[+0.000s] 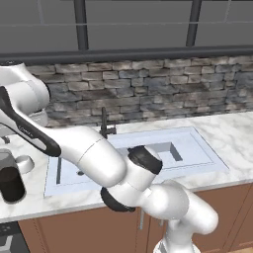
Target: Place the jar in the left basin and the mug in the right basin of the sink.
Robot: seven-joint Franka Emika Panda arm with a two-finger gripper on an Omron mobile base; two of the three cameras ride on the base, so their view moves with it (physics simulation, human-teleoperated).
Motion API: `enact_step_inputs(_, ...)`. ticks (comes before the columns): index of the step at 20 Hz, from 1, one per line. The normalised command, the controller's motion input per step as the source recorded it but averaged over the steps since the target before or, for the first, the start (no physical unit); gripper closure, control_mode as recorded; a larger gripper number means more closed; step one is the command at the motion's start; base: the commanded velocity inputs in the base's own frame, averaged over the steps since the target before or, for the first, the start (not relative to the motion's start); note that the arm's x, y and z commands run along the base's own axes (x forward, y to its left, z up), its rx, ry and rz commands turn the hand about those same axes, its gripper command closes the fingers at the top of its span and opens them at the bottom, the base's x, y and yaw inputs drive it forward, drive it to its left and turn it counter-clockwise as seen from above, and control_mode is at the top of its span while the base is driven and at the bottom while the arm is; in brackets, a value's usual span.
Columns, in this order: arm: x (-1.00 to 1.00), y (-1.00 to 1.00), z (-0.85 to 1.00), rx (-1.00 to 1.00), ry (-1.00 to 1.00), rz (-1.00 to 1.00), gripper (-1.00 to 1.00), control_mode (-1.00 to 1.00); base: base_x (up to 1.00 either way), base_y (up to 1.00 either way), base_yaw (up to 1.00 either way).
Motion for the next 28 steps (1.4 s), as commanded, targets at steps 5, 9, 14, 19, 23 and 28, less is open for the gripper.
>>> enact_step_inputs(5, 0.01, 0.04, -0.23, 0.0, 0.0, 0.01, -1.0, -1.0, 0.0, 0.0, 0.0)
enact_step_inputs(9, 0.03, 0.08, -0.19, 0.0, 0.0, 0.01, -1.0, -1.0, 0.0, 0.0, 0.0)
enact_step_inputs(14, 0.05, 0.07, -0.18, 0.0, 0.0, 0.0, -1.0, -1.0, 0.0, 0.0, 0.0)
enact_step_inputs(19, 0.04, 0.04, -0.21, 0.0, 0.0, 0.0, -1.0, -1.0, 0.0, 0.0, 0.0)
enact_step_inputs(23, 0.01, 0.01, -0.18, 0.0, 0.0, 0.0, -1.0, -1.0, 0.0, 0.0, 0.0)
enact_step_inputs(28, 0.0, 0.04, -0.1, 0.0, 0.01, 0.0, -1.0, -1.0, 0.0, 0.0, 0.0)
